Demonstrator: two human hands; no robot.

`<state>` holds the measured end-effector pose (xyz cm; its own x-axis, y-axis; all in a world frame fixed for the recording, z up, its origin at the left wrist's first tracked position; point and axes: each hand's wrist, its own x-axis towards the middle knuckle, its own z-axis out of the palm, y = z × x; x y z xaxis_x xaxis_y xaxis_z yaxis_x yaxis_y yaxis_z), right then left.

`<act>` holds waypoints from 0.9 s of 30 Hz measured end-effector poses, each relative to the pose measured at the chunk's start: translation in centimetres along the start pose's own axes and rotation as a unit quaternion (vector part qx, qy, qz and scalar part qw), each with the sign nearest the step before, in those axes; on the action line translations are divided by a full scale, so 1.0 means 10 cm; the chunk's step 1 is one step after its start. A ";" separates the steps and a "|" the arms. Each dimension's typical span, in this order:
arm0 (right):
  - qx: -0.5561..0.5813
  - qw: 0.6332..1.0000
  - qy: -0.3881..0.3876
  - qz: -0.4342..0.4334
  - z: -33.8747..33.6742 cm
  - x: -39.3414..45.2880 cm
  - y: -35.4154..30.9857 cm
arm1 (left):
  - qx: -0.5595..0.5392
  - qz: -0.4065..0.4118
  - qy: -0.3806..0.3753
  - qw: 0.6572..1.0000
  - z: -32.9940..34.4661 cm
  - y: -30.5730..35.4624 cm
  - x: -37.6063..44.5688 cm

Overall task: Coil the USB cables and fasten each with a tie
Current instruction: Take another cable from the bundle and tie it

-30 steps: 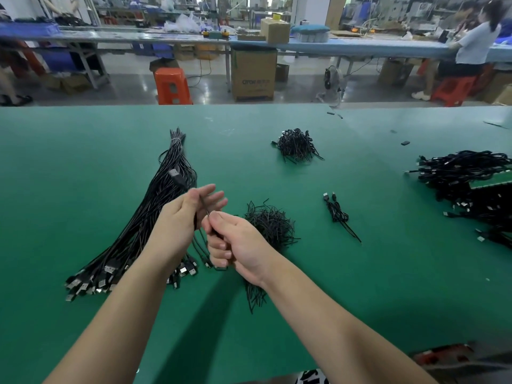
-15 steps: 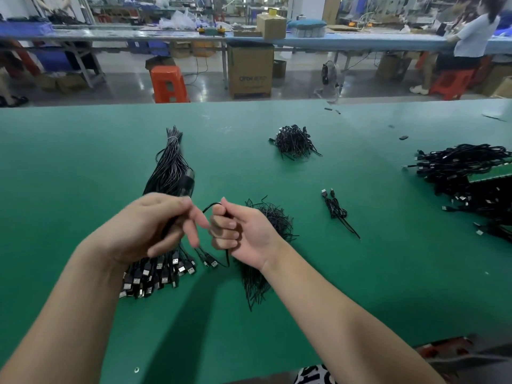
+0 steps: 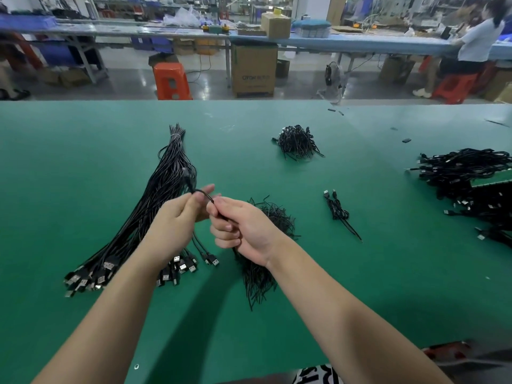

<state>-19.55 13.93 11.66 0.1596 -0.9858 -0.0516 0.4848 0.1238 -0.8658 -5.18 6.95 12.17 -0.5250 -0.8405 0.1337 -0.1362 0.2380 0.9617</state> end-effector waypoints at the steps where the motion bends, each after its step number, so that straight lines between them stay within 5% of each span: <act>1: 0.014 1.000 -0.004 0.000 0.02 0.00 0.02 | -0.100 -0.008 0.033 0.994 0.05 0.01 0.02; 4: 0.068 0.998 -0.006 0.005 0.01 -0.01 0.08 | -0.375 -0.039 0.099 0.921 0.09 0.13 0.12; 8: 0.096 0.995 -0.003 0.018 -0.02 0.00 0.17 | -0.551 -0.101 0.154 0.814 -0.02 0.35 0.21; 12: 0.158 0.987 -0.024 0.031 -0.08 -0.02 0.15 | -0.585 -0.120 0.051 0.800 -0.15 0.47 0.20; 14: 0.181 0.983 -0.017 0.029 -0.15 -0.04 0.08 | -0.519 -0.087 -0.022 0.850 -0.25 0.45 0.15; 17: 0.161 0.986 -0.024 0.030 -0.19 -0.06 -0.02 | -0.281 -0.029 -0.198 0.939 -0.36 0.37 0.04; 21: 0.131 0.991 -0.016 0.032 -0.17 -0.07 -0.12 | -0.007 -0.045 -0.338 0.940 -0.40 0.39 -0.01; 27: 0.105 0.994 -0.003 0.006 -0.18 -0.13 -0.27 | 0.177 -0.039 -0.285 0.941 -0.30 0.36 -0.07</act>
<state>-22.64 14.70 13.19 0.1718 -0.9834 -0.0584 0.6519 0.1580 -0.7417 -2.76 6.97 16.27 -0.8529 -0.4894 -0.1819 -0.4124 0.4180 0.8095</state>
